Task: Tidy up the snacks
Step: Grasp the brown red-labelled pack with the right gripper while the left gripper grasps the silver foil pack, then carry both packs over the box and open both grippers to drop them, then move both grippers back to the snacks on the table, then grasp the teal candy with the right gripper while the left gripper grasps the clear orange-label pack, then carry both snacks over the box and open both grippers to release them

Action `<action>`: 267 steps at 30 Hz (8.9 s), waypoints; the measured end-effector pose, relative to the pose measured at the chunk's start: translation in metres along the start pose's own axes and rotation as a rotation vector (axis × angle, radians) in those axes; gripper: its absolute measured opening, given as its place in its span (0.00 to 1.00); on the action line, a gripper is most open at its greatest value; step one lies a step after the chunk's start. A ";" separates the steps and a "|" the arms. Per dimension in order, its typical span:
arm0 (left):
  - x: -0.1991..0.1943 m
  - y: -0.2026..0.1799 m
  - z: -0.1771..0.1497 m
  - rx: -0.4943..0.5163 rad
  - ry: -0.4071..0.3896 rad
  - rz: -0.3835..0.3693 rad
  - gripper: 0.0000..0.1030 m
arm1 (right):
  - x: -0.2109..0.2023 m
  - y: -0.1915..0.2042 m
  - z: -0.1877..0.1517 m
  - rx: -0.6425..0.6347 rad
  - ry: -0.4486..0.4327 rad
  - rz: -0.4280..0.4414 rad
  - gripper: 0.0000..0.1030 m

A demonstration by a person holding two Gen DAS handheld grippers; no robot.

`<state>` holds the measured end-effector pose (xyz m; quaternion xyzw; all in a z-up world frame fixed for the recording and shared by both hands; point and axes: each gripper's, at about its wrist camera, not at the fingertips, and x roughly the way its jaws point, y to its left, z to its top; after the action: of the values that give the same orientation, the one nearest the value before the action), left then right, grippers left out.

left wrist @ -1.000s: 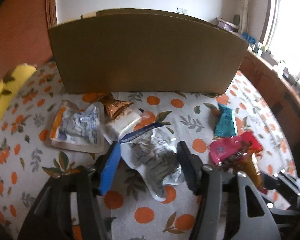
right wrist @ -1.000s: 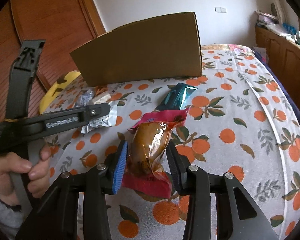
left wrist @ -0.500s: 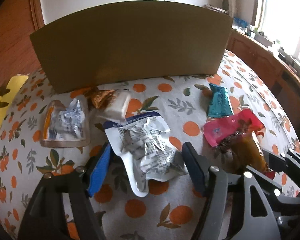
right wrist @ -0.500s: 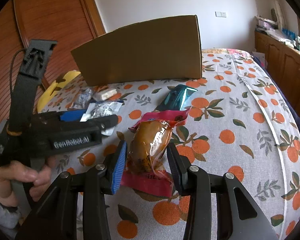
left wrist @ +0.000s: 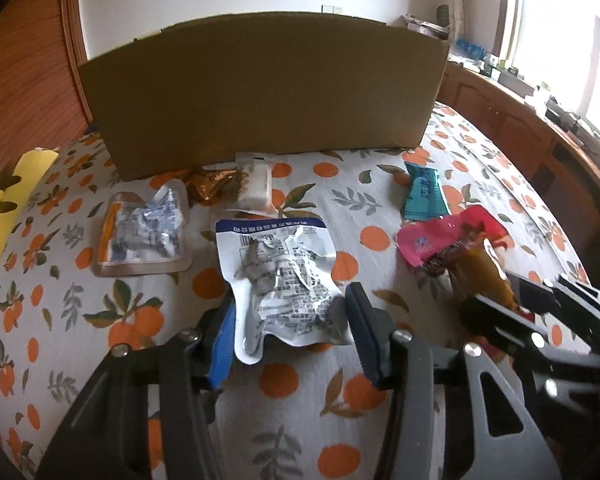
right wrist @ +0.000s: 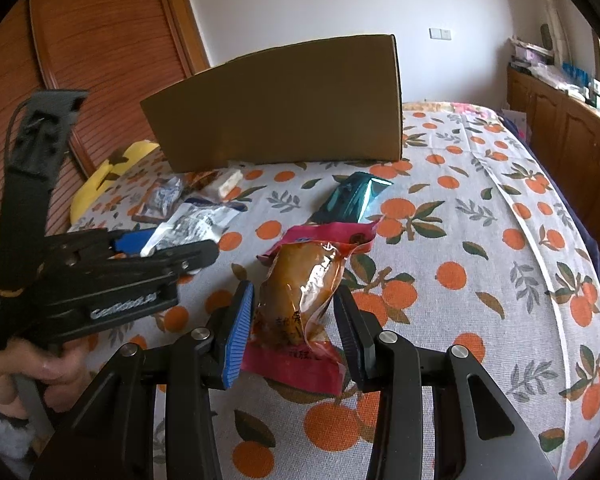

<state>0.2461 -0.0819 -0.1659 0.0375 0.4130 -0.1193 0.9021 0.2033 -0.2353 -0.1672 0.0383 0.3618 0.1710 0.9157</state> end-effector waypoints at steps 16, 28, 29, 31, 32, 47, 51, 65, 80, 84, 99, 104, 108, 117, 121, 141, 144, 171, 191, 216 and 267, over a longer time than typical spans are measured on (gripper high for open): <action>-0.037 0.008 0.000 0.003 -0.100 -0.001 0.48 | -0.001 0.004 -0.001 -0.021 -0.012 -0.016 0.37; -0.047 0.006 -0.003 0.004 -0.135 -0.017 0.48 | -0.007 0.003 -0.002 -0.017 -0.015 -0.010 0.36; -0.048 0.007 -0.002 0.001 -0.138 -0.020 0.48 | -0.008 0.003 -0.002 -0.015 -0.015 -0.008 0.36; -0.049 0.007 -0.002 -0.004 -0.141 -0.025 0.48 | -0.011 0.005 -0.002 -0.019 -0.016 -0.011 0.36; -0.050 0.008 -0.002 -0.006 -0.143 -0.027 0.48 | -0.012 0.006 -0.002 -0.022 -0.018 -0.012 0.36; -0.063 0.018 0.018 -0.012 -0.202 -0.062 0.48 | -0.031 0.020 0.029 -0.076 -0.066 0.005 0.36; -0.068 0.024 0.031 -0.008 -0.236 -0.068 0.48 | -0.034 0.021 0.045 -0.097 -0.086 0.002 0.36; -0.067 0.037 0.101 0.060 -0.346 -0.115 0.49 | -0.031 0.022 0.121 -0.178 -0.179 -0.017 0.36; -0.015 0.073 0.176 0.042 -0.361 -0.107 0.49 | 0.027 0.006 0.200 -0.193 -0.206 0.023 0.36; 0.003 0.081 0.180 0.029 -0.342 -0.093 0.49 | 0.045 0.005 0.206 -0.193 -0.198 0.021 0.36; 0.035 0.081 0.173 0.018 -0.272 -0.094 0.51 | 0.086 -0.004 0.200 -0.187 -0.138 0.019 0.37; 0.038 0.078 0.171 0.011 -0.268 -0.100 0.52 | 0.089 -0.007 0.201 -0.180 -0.138 0.032 0.39; 0.038 0.078 0.170 0.016 -0.282 -0.084 0.58 | 0.091 -0.009 0.200 -0.177 -0.144 0.039 0.40; 0.026 0.078 0.169 0.040 -0.309 -0.066 0.60 | 0.088 -0.007 0.200 -0.184 -0.161 0.035 0.41; 0.012 0.075 0.167 0.055 -0.324 -0.065 0.60 | 0.072 -0.003 0.204 -0.188 -0.187 0.031 0.41; -0.041 0.089 0.080 0.039 -0.236 -0.034 0.64 | -0.019 0.012 0.156 -0.160 -0.172 -0.072 0.53; -0.041 0.092 0.066 0.030 -0.215 -0.024 0.64 | -0.021 0.010 0.139 -0.133 -0.145 -0.081 0.54; 0.004 0.110 0.020 -0.035 -0.051 -0.001 0.64 | 0.059 -0.021 0.072 -0.025 0.134 -0.107 0.55; 0.017 0.105 0.030 -0.037 -0.017 0.007 0.64 | 0.082 -0.004 0.070 -0.109 0.148 -0.183 0.53; 0.055 0.105 0.042 -0.053 0.050 0.082 0.94 | 0.081 -0.003 0.070 -0.113 0.145 -0.191 0.54; -0.040 0.079 0.012 0.033 -0.090 0.037 0.81 | 0.071 -0.010 0.070 -0.067 0.139 -0.166 0.21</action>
<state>0.2486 0.0000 -0.1304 0.0544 0.3692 -0.1111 0.9211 0.3019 -0.2170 -0.1634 -0.0343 0.4204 0.1088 0.9001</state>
